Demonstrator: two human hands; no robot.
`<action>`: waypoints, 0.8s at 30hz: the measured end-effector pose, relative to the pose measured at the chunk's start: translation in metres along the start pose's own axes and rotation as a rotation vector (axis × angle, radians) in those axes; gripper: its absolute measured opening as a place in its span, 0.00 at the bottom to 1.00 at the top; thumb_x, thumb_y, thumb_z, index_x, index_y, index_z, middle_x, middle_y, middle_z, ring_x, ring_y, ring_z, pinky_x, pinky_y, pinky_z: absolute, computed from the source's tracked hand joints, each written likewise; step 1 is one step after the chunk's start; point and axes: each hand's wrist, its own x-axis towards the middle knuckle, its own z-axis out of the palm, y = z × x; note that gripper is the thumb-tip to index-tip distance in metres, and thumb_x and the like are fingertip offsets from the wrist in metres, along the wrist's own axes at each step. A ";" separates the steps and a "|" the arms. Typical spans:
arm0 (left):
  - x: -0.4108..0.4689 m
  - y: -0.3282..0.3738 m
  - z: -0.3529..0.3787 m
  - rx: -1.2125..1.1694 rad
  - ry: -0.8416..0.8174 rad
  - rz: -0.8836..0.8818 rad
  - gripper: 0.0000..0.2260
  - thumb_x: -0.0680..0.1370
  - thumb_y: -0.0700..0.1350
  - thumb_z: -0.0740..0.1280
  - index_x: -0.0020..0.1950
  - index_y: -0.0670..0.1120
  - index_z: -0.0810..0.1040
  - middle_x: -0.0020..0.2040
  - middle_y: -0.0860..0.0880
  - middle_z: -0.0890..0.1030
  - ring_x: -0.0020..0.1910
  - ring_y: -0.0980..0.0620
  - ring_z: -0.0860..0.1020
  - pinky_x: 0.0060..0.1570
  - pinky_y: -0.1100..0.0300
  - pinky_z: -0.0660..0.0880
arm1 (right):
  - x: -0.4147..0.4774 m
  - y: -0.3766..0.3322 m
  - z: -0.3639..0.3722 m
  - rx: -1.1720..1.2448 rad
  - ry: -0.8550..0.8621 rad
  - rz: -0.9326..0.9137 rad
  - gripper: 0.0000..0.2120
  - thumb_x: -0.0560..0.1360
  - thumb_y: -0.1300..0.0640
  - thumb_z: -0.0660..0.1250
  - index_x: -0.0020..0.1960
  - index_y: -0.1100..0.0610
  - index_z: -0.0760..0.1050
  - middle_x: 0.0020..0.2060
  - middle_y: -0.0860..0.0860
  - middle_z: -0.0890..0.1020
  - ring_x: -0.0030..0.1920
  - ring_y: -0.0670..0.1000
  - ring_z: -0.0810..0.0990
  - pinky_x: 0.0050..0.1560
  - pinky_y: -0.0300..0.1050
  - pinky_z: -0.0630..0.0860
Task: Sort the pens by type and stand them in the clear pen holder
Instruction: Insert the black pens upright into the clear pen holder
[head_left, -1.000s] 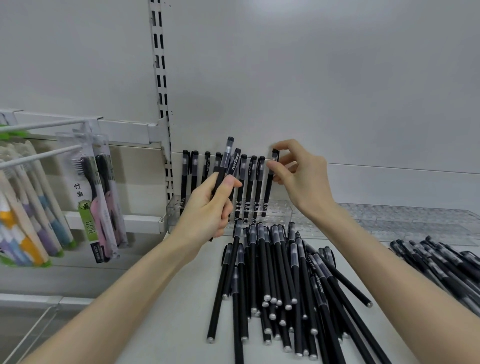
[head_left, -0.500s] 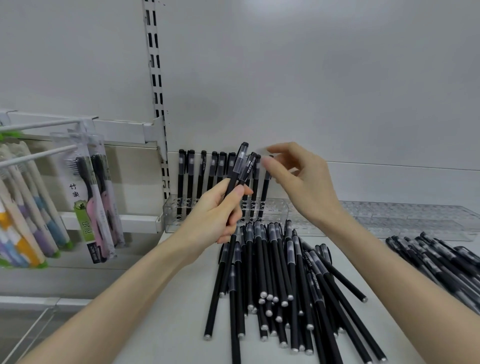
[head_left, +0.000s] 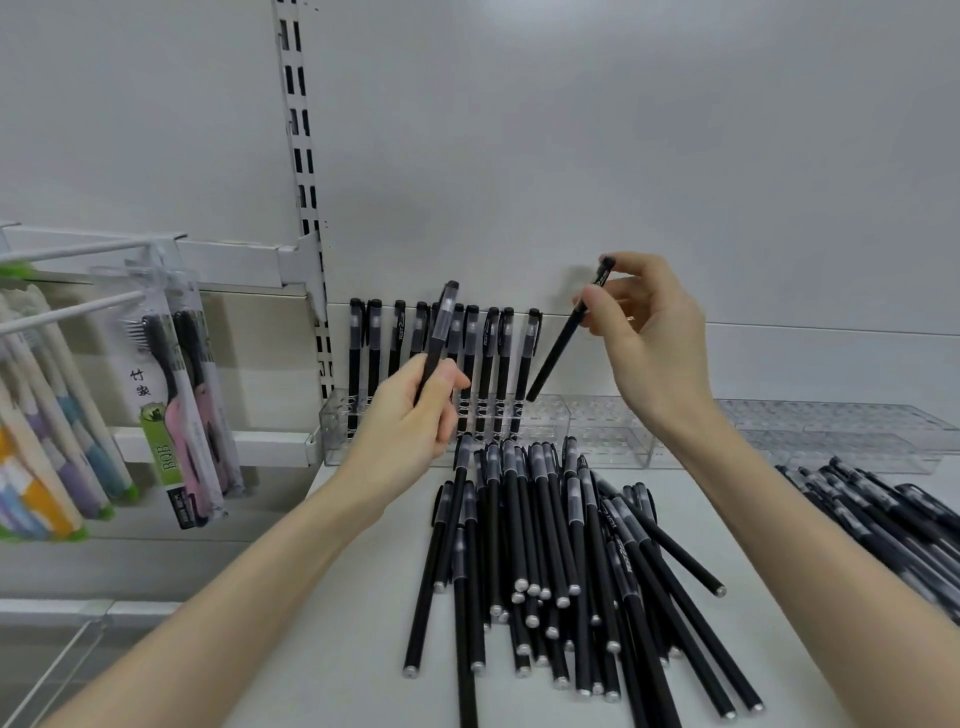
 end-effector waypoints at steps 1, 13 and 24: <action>-0.001 0.000 0.000 -0.022 -0.019 -0.015 0.12 0.82 0.49 0.56 0.49 0.44 0.74 0.28 0.49 0.67 0.23 0.56 0.61 0.21 0.67 0.59 | 0.000 0.004 0.001 -0.042 0.007 -0.020 0.09 0.77 0.59 0.66 0.56 0.53 0.72 0.42 0.51 0.82 0.43 0.51 0.82 0.46 0.42 0.77; 0.002 0.002 0.002 -0.101 -0.009 -0.036 0.08 0.81 0.45 0.58 0.50 0.44 0.75 0.28 0.50 0.66 0.23 0.57 0.60 0.21 0.67 0.58 | 0.004 0.024 0.011 -0.214 -0.130 -0.058 0.13 0.77 0.58 0.66 0.61 0.55 0.70 0.40 0.51 0.82 0.43 0.50 0.81 0.43 0.32 0.72; 0.001 0.000 0.003 -0.023 -0.045 -0.016 0.09 0.81 0.47 0.58 0.52 0.48 0.77 0.29 0.51 0.65 0.23 0.59 0.61 0.23 0.71 0.59 | 0.009 0.025 0.012 -0.272 -0.200 -0.117 0.11 0.76 0.61 0.68 0.57 0.56 0.74 0.40 0.51 0.78 0.38 0.54 0.81 0.47 0.56 0.78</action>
